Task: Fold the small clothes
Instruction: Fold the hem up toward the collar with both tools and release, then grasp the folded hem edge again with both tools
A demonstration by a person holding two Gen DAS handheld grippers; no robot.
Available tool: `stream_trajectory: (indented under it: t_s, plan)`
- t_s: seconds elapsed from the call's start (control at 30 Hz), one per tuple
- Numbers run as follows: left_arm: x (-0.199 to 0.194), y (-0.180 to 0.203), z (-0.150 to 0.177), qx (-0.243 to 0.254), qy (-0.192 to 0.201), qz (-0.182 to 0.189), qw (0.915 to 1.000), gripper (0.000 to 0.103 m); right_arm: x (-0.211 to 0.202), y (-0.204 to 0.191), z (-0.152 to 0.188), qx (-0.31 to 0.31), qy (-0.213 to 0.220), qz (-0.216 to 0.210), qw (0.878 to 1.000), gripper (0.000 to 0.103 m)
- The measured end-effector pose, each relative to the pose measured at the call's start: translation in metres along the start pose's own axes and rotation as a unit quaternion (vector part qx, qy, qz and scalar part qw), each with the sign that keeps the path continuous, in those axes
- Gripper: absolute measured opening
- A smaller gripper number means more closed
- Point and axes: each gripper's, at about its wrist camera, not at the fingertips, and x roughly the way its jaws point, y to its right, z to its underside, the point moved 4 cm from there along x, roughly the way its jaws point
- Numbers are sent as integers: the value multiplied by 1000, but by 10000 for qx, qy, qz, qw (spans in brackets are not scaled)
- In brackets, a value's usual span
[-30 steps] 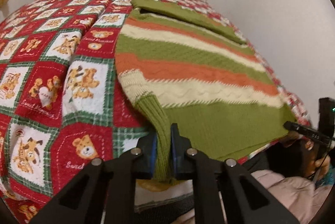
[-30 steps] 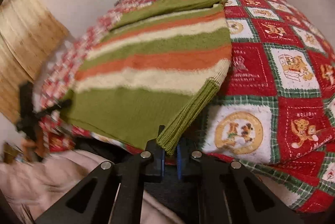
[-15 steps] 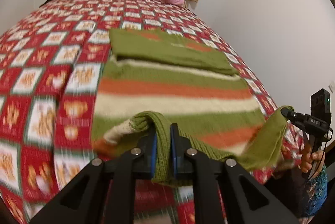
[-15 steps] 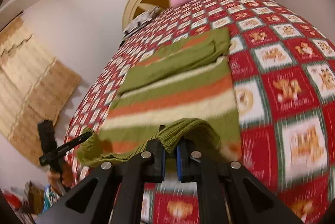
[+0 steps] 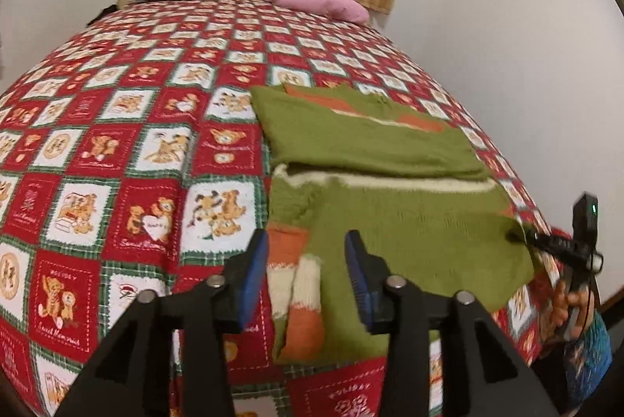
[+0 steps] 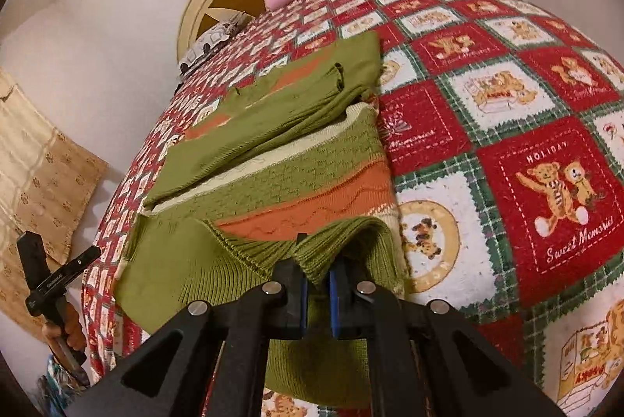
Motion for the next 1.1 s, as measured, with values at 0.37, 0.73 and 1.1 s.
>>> stream_trajectory:
  t_s: [0.37,0.73,1.1]
  plan:
    - [67,23,-7,463,-515,134,9975,60,-25,-25,-1,-482,467,208,9975,46]
    - [77,28,-4,368,-452,185,9981,46,-60,-7,-2,-619,762,804,9919,46]
    - [88,35,-8,344,-398,257,9983,53,-22,-21,-6,-1366,398,1117,9835,46]
